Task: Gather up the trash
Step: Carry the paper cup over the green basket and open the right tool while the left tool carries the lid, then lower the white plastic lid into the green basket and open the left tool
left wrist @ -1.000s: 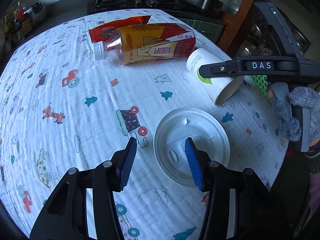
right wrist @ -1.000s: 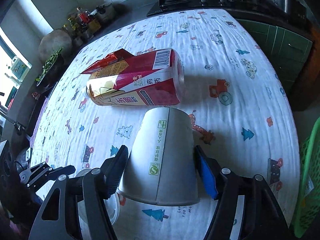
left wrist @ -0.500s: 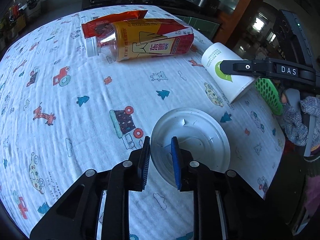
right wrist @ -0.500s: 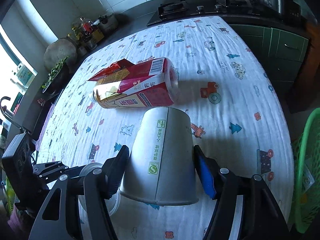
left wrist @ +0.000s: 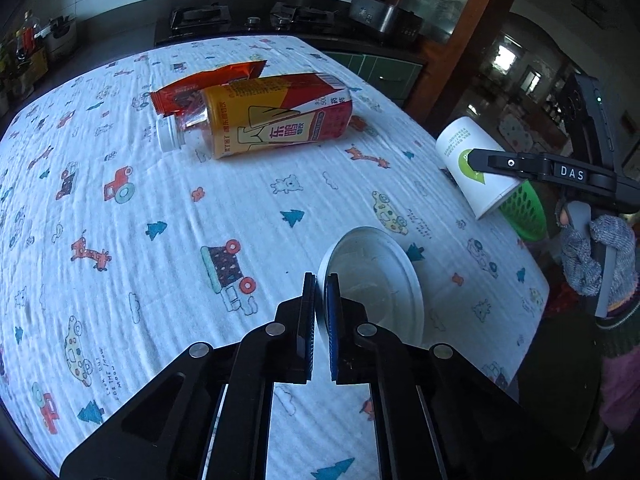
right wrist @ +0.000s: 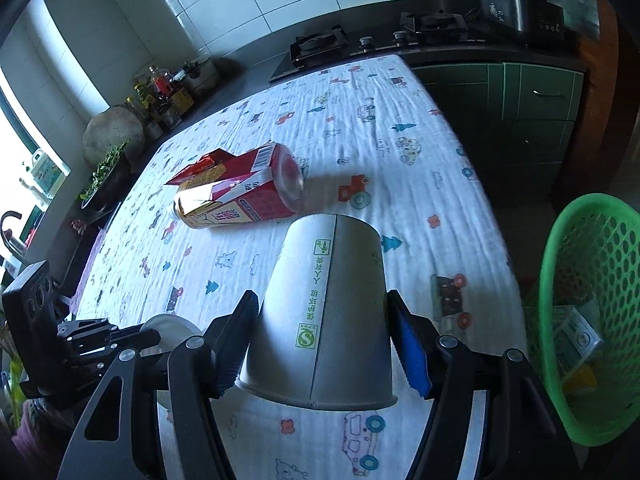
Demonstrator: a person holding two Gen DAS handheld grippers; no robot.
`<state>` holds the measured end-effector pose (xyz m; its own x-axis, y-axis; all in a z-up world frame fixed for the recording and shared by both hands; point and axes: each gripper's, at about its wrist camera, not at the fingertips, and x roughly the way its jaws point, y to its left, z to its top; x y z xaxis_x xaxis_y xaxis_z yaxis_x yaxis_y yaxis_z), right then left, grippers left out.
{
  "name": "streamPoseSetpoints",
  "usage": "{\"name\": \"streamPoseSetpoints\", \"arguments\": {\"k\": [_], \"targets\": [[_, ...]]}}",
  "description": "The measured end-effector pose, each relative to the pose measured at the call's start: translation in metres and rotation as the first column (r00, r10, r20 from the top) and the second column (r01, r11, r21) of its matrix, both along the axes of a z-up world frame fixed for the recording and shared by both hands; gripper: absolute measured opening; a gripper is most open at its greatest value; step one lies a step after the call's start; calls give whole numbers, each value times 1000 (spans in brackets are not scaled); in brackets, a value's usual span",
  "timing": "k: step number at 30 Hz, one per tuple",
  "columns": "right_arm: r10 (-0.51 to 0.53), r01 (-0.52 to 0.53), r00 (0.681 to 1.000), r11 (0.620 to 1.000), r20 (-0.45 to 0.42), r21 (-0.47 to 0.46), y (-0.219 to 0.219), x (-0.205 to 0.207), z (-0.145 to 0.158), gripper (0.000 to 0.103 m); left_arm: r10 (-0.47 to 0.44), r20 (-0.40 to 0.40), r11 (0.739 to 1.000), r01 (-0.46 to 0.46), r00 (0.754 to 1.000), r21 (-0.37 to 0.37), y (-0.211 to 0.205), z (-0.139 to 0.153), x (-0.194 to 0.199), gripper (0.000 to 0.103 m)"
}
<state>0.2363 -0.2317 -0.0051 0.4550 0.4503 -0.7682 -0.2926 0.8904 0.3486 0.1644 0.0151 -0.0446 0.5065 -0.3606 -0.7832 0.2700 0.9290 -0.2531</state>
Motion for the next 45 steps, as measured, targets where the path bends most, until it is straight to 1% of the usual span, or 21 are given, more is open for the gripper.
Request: {"name": "streamPoseSetpoints", "arguments": {"k": [6, 10, 13, 16, 22, 24, 26, 28, 34, 37, 43, 45], "targets": [[-96, 97, 995, 995, 37, -28, -57, -10, 9, 63, -39, 26, 998, 40, 999, -58, -20, 20, 5, 4], [-185, 187, 981, 981, 56, -43, -106, -15, 13, 63, -72, 34, 994, 74, 997, -80, -45, 30, 13, 4], [-253, 258, 965, 963, 70, -72, -143, -19, 11, 63, -100, 34, 990, 103, 994, -96, -63, 34, 22, 4], [-320, 326, 944, 940, 76, -99, -181, -22, 5, 63, -127, 40, 987, 130, 991, -93, -85, 39, 30, 4], [-411, 418, 908, 898, 74, -140, -228, -27, -12, 63, -191, 52, 976, 195, 980, -101, -132, 49, 43, 4], [-431, 436, 900, 889, 67, -142, -238, -26, -19, 63, -207, 51, 972, 212, 977, -103, -146, 51, 48, 4], [-451, 456, 890, 874, 71, -169, -247, -26, -27, 63, -224, 56, 969, 228, 973, -99, -161, 54, 53, 4], [-460, 464, 885, 867, 67, -182, -254, -24, -33, 63, -237, 58, 965, 242, 970, -100, -174, 56, 56, 4], [-478, 479, 877, 862, 50, -164, -272, -21, -46, 64, -275, 75, 957, 281, 959, -80, -214, 63, 68, 4], [-477, 480, 877, 863, 58, -156, -276, -24, -45, 64, -283, 87, 956, 288, 955, -52, -234, 63, 75, 4], [-461, 469, 883, 872, 88, -137, -276, -35, -36, 64, -279, 68, 958, 283, 958, -54, -265, 55, 98, 4], [-452, 465, 884, 874, 117, -142, -275, -41, -31, 69, -272, 58, 959, 276, 960, -63, -275, 51, 106, 4]]}}
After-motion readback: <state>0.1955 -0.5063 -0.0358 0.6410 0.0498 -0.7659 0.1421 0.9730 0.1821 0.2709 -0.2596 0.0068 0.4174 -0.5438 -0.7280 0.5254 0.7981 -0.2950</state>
